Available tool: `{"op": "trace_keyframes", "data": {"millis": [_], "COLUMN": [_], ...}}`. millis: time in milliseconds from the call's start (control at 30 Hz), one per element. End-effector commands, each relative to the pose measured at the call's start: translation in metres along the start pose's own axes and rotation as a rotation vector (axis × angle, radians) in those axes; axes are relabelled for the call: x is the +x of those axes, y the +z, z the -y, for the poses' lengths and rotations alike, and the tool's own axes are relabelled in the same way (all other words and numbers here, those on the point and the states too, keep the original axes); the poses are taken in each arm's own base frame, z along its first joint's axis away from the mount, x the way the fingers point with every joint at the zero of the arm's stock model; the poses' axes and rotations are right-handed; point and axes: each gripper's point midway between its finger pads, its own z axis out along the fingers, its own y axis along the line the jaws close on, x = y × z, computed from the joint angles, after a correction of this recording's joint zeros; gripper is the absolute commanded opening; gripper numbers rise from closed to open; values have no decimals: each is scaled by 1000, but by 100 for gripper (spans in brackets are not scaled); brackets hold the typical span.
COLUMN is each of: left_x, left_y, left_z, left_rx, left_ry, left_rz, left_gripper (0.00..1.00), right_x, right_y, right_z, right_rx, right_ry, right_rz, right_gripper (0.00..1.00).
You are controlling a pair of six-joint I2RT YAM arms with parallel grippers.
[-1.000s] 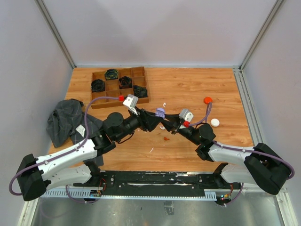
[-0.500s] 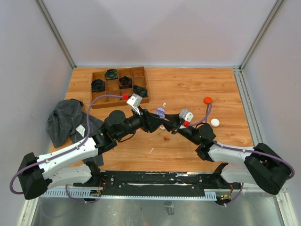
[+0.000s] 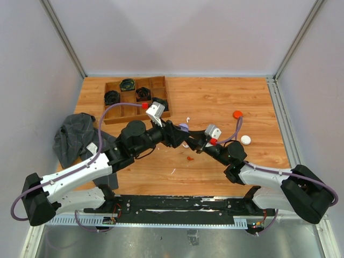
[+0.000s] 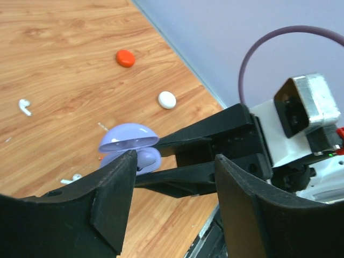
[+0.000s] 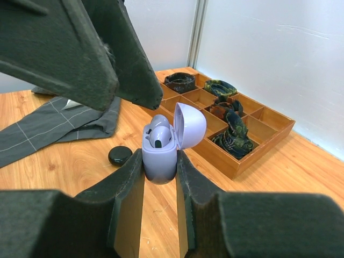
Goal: Insert the wireless bluetooth earbuds into the charging case
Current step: Place the earbud in the charging case, then close the charging case.
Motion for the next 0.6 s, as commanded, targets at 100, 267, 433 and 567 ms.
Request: {"op": "trace_keyframes", "data": {"millis": [100,267,433,567], "left_x": [-13,-18,-19,-12], "left_y": [-16,-23,-27,-22], "left_z": [-25,-32,-29,-24], "left_rx": [-73,-5,86,162], "left_ry": [54,21,-22,-56], "left_rz": [-41,-99,-129,-157], "left_gripper": [72,76,79,79], "right_x": [-9,-8,-12,-19], "right_y": [-3,-5,-7,-3], "right_z": [-6,-9,-8,-14], "right_rx": [-84,-140,-184,-235], "right_ry": [8,34,76,101], "right_rz": [9,0,16,39], "right_gripper": [2,1,1,1]}}
